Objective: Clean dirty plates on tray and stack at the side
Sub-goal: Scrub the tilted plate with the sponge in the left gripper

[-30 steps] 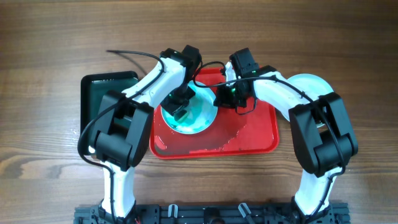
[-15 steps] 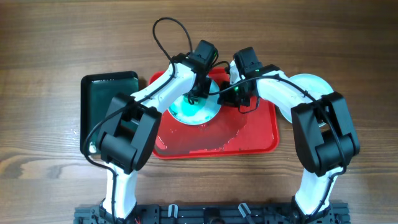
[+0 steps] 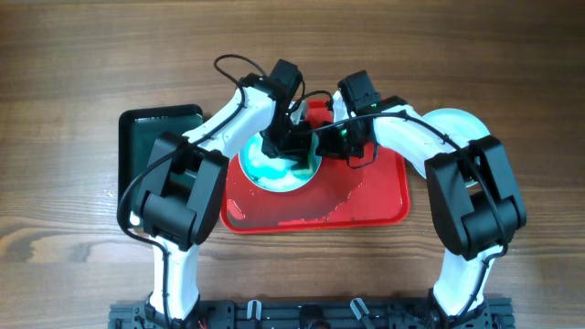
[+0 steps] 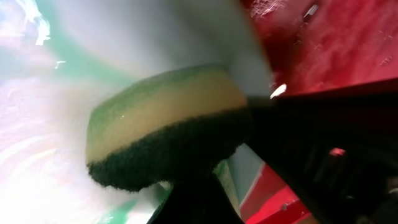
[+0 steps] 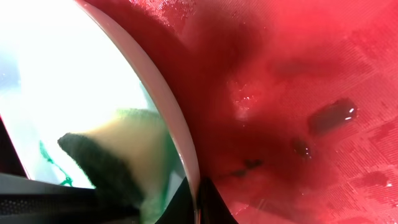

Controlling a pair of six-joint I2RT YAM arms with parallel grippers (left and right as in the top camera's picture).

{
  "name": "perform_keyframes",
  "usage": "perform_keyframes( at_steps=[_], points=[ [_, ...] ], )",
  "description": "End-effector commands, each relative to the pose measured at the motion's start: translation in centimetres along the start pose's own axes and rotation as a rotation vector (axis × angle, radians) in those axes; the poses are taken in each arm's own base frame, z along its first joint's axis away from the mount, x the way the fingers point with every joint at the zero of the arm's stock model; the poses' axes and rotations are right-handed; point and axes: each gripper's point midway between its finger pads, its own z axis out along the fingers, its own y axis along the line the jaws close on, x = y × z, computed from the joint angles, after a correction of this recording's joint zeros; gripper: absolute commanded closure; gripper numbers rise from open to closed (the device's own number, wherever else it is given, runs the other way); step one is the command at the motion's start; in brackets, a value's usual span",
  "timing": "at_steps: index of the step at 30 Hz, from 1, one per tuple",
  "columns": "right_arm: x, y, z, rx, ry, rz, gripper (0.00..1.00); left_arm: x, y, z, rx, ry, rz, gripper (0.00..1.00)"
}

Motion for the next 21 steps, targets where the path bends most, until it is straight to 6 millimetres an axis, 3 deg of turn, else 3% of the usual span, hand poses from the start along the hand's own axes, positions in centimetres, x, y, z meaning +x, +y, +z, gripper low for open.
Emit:
perform_keyframes(
  at_steps=[1,3,5,7,9,13,17,19,21],
  points=[
    [0.2,-0.5,0.6,0.002,0.018,0.011,0.96,-2.7,1.5,0.7,-0.065,-0.106,-0.014,0.96],
    [0.2,-0.6,0.6,0.003,0.018,0.011,0.96,-5.1,5.5,-0.4,-0.293,-0.256,-0.126,0.96],
    [0.2,-0.6,0.6,0.003,0.018,0.011,0.96,-6.5,9.5,-2.9,-0.529,-0.41,-0.252,0.96],
    [0.2,-0.5,0.6,0.003,0.018,0.011,0.96,-6.7,11.2,-4.5,-0.641,-0.485,-0.323,0.96],
    [0.2,-0.5,0.6,0.003,0.018,0.011,0.96,-5.6,11.9,-4.7,-0.682,-0.46,-0.348,0.96],
    [0.2,-0.5,0.6,0.003,0.017,0.011,0.96,-0.4,11.7,-3.3,-0.679,-0.208,-0.34,0.96],
    [0.2,-0.5,0.6,0.002,0.018,0.011,0.96,3.3,6.4,-0.9,-0.345,0.091,-0.097,0.96],
    [0.2,-0.5,0.6,0.002,0.018,0.012,0.96,3.3,4.4,-1.1,-0.244,0.095,-0.042,0.96],
    [0.2,-0.5,0.6,0.002,0.018,0.012,0.96,1.7,3.6,-1.7,-0.216,0.015,-0.015,0.96]
  ],
)
